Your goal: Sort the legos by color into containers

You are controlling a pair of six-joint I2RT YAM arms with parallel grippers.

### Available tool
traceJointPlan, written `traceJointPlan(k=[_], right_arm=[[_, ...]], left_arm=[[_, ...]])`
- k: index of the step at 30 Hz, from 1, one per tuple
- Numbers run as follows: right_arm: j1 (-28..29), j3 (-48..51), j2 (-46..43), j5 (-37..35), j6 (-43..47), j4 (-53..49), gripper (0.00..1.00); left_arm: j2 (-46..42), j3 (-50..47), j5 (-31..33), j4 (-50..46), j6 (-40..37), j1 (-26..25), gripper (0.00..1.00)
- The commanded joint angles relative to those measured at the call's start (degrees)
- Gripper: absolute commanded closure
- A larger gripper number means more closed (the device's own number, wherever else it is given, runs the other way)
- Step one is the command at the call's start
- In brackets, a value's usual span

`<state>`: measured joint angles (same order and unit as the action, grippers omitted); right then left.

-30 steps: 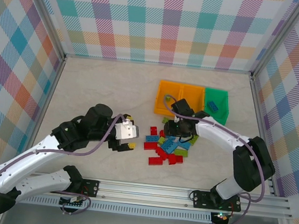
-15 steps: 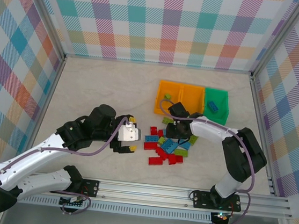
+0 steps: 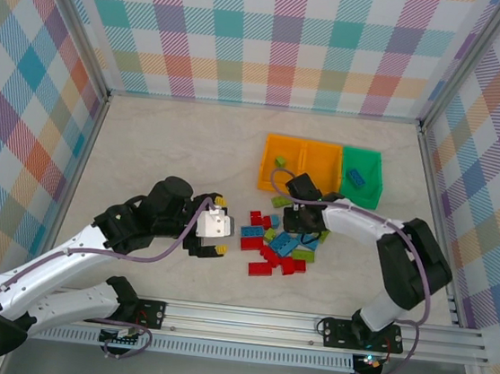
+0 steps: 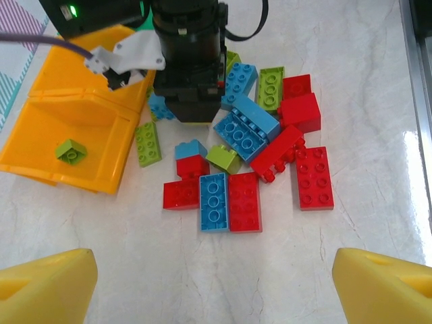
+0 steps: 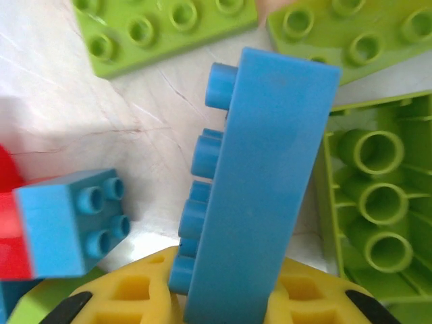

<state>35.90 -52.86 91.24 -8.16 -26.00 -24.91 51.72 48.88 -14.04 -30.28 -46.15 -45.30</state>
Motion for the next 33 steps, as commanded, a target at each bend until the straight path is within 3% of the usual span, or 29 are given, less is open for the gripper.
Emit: traceJointPlan(k=[1, 6, 10, 14, 17, 20, 24, 28, 31, 33], right_arm=[[-0.2, 0.0, -6.2, -2.0, 1.5, -0.1, 0.81], [-1.9, -1.2, -14.7, -5.8, 2.2, -2.6, 0.83], [-12.8, -3.7, -17.4, -4.2, 5.6, -4.3, 0.83], [-26.1, -7.6, -10.6, 4.3, 9.1, -1.6, 0.83], [-30.4, -13.0, -2.1, 8.0, 10.5, -1.4, 0.83], [-33.1, -17.0, 3.9, 9.8, 9.8, -0.2, 0.81], [-34.3, -21.6, 7.1, 10.2, 9.1, -2.1, 0.68], [-34.3, -22.1, 4.9, 10.3, 9.1, -3.1, 0.56], [-34.4, -21.0, 1.8, 11.3, 8.6, -3.2, 0.55], [-34.4, -20.4, -0.8, 13.0, 7.8, -4.2, 0.56]], left_arm=[[-0.5, -0.9, -0.9, 1.8, -0.8, -0.2, 0.10], [-0.7, -1.5, -1.3, 3.6, 0.0, -0.2, 0.09], [-0.7, -2.1, -1.2, 7.7, 3.4, 0.4, 0.05], [-0.5, -2.6, -2.6, 12.4, 8.4, 1.8, 0.00], [-0.1, -2.9, -2.7, 13.4, 10.2, 2.4, 0.00], [0.3, -2.5, -1.8, 12.8, 11.7, 2.4, 0.00], [1.0, -1.5, 0.0, 12.5, 15.2, 2.7, 0.00], [2.5, -0.6, -0.5, 12.9, 19.2, 4.1, 0.00], [4.8, 1.3, 0.0, 13.1, 24.4, 5.6, 0.00], [6.9, 3.0, 4.1, 13.2, 28.6, 5.8, 0.00]])
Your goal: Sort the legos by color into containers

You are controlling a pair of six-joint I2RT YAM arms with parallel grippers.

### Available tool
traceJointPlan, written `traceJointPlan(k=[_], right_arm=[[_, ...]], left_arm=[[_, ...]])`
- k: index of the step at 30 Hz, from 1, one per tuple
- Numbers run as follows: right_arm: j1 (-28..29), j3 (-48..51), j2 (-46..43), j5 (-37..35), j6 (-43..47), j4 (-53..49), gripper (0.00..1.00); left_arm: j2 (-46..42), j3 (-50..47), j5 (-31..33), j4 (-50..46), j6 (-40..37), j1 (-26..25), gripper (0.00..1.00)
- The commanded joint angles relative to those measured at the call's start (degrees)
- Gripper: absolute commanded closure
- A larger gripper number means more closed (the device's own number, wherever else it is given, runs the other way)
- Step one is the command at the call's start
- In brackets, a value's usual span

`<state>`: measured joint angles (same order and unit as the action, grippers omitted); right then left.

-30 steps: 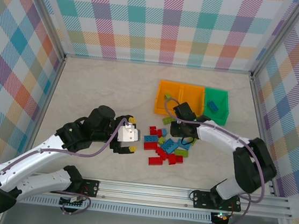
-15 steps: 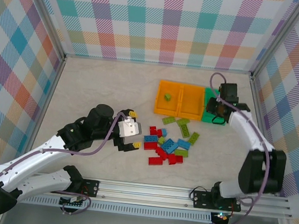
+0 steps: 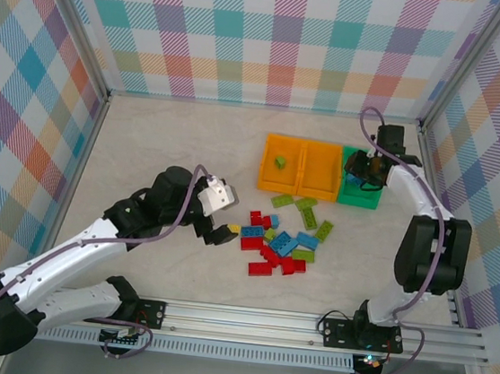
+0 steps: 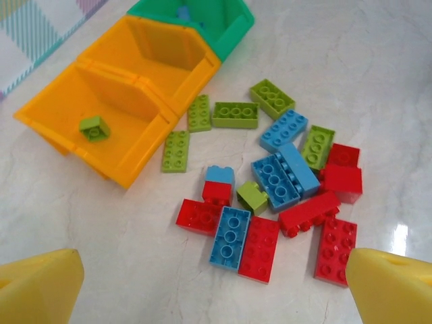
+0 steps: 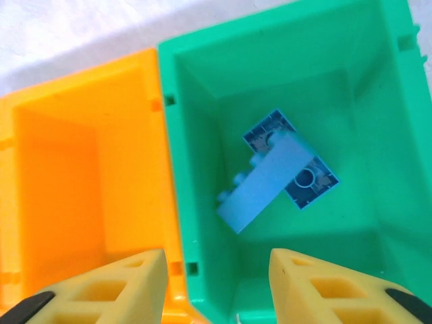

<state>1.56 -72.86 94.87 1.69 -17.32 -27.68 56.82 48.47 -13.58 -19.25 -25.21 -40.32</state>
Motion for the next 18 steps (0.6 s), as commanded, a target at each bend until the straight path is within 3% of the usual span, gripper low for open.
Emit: traceJointPlan(k=[1, 4, 7, 13, 18], right_arm=[[0.1, 0.1, -5.8, 4.7, -1.4, -1.8, 0.55], [2.1, 4.1, -12.5, 11.1, -3.2, -2.1, 0.50], [9.0, 8.5, -19.2, 13.0, -4.4, -4.1, 0.44], [26.4, 13.1, -24.2, 16.5, -7.2, -11.6, 0.30], [34.1, 13.6, -25.2, 9.5, -8.4, -17.6, 0.23]], left_arm=[[2.8, 4.6, 6.4, 1.8, 10.4, 0.9, 0.00], [8.0, 10.4, 16.4, -3.2, 24.4, 0.9, 0.01], [13.9, 14.6, 21.4, -8.5, 39.8, 0.9, 0.04], [26.4, 18.2, 18.5, -11.3, 61.8, 0.9, 0.17], [36.1, 19.0, 10.4, -6.0, 71.1, 0.8, 0.23]])
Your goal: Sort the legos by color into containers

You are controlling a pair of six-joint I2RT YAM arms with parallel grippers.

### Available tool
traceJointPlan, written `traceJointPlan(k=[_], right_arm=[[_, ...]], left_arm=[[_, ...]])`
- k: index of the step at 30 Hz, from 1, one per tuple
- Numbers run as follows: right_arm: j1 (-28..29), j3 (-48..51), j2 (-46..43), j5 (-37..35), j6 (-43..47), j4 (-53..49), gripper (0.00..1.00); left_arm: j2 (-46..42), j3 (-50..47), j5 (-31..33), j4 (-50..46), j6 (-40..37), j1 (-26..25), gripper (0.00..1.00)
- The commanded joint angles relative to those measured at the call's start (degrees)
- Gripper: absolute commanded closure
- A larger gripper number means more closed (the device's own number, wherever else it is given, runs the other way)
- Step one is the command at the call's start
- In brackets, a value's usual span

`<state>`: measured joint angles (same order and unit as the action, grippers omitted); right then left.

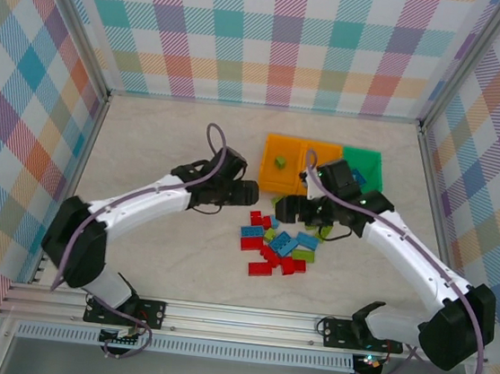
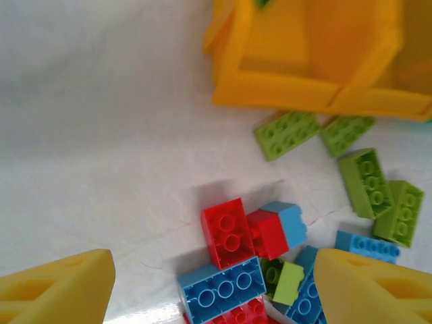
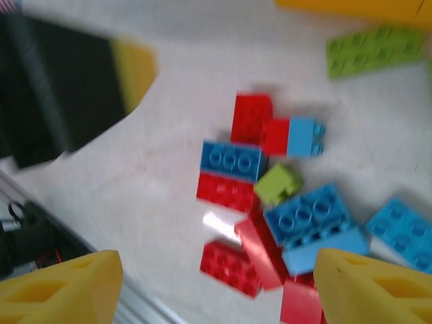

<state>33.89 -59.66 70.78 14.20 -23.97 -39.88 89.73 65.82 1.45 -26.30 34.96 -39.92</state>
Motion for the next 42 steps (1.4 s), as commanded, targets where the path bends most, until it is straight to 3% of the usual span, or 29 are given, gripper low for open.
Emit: traceJointPlan(k=[1, 10, 23, 29, 42], right_arm=[[2.4, 0.6, -1.5, -3.5, -2.0, -5.9, 0.22], [2.6, 3.8, -5.7, -6.1, -2.9, -3.1, 0.17], [2.7, 4.4, -5.5, -7.2, -2.7, -2.6, 0.15], [2.7, 4.8, -5.0, -7.8, -2.6, -1.8, 0.15], [2.7, 4.8, -6.3, -10.0, -3.6, -1.7, 0.15]], left_arm=[[5.1, 2.0, -5.8, 2.3, 11.7, 0.3, 0.24], [17.6, 7.7, -7.4, 0.7, 11.9, -1.3, 0.28], [25.1, 10.8, -8.8, -3.2, 8.1, -2.0, 0.41], [25.5, 11.1, -6.7, -6.4, 6.3, -2.2, 0.52], [19.7, 11.0, -7.9, -2.6, 3.1, -2.4, 0.73]])
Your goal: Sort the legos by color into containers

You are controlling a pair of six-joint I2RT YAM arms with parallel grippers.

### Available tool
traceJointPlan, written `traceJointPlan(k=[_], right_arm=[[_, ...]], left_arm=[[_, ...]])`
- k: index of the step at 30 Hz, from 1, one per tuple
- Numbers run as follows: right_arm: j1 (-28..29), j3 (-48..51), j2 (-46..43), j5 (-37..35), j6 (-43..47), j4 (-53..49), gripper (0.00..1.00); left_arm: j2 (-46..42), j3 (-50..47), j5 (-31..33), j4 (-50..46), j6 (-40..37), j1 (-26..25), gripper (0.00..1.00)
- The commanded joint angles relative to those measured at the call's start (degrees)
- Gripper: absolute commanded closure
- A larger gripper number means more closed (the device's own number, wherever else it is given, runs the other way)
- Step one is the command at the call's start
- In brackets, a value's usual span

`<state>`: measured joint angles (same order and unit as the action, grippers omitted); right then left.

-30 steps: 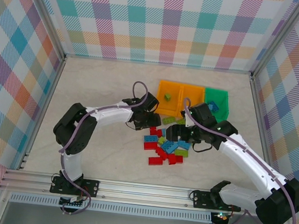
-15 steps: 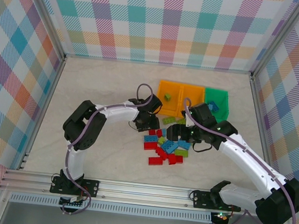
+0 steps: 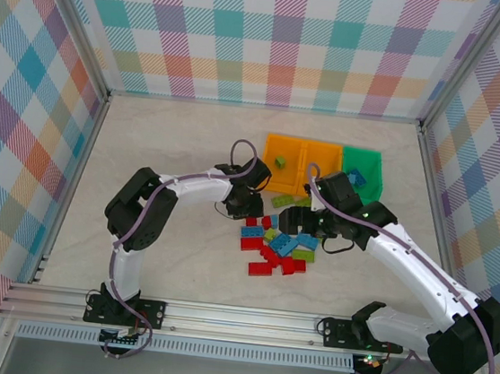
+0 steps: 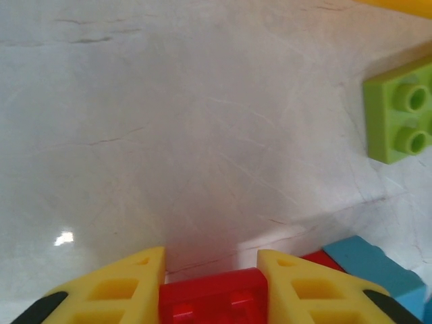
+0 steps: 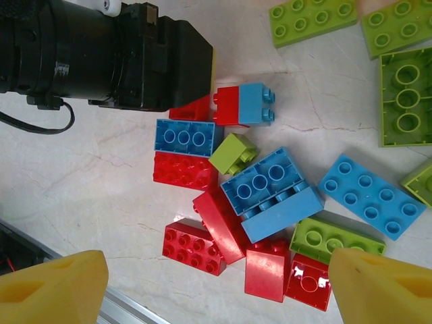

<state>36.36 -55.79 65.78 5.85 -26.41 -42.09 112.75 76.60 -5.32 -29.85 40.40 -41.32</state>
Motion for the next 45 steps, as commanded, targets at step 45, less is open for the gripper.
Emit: traceJointPlan(k=[45], right_arm=[[-0.2, 1.9, -2.6, -16.6, 1.1, -1.2, 0.04]], left_arm=[[-28.3, 6.4, 6.7, 23.2, -37.0, -6.1, 0.38]])
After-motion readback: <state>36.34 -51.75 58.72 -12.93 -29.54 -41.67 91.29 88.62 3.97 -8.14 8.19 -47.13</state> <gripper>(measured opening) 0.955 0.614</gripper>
